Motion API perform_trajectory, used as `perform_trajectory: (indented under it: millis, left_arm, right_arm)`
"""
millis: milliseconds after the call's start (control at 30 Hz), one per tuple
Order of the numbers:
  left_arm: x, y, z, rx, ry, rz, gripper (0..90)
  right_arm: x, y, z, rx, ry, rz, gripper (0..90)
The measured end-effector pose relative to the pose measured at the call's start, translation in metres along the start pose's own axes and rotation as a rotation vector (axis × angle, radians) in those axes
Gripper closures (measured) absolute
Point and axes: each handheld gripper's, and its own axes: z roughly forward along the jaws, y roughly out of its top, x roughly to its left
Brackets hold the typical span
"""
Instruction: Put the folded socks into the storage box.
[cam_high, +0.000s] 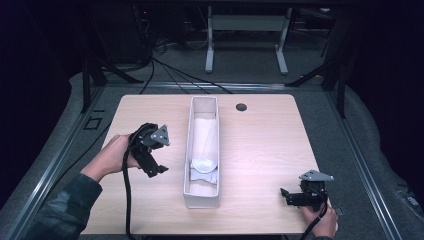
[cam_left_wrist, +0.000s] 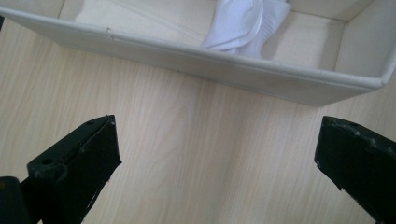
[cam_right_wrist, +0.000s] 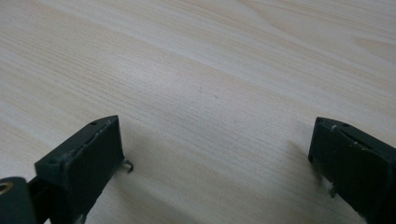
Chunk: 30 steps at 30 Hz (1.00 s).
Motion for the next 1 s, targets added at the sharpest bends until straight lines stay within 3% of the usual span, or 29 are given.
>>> perform_trajectory:
  millis: [233,367,600,733,767,933,1000]
  left_arm:
    - [-0.008,-0.025,0.004,-0.019,0.003,-0.046,0.0]
    - [-0.016,-0.049,0.014,-0.032,0.009,-0.097,0.0]
    - [-0.023,-0.076,0.028,-0.068,0.016,-0.158,0.0]
    - [-0.030,-0.093,0.044,-0.090,0.010,-0.207,0.0]
    - [-0.032,-0.101,0.053,-0.097,-0.003,-0.235,0.0]
    - [-0.038,-0.115,0.073,-0.112,-0.035,-0.282,0.0]
    - [-0.040,-0.126,0.085,-0.146,-0.051,-0.324,0.0]
  right_arm:
    - [0.000,0.000,0.000,0.000,0.000,0.000,2.3]
    - [0.000,0.000,0.000,0.000,0.000,0.002,2.0]
    - [0.000,0.000,0.000,0.000,0.000,0.003,2.0]
    - [0.000,0.000,0.000,0.001,-0.004,0.003,2.0]
    - [0.000,0.000,0.000,0.001,-0.005,0.003,2.0]
    - [0.000,0.000,0.000,0.000,-0.004,0.003,2.0]
    - [0.000,0.000,0.000,0.001,-0.004,0.003,2.0]
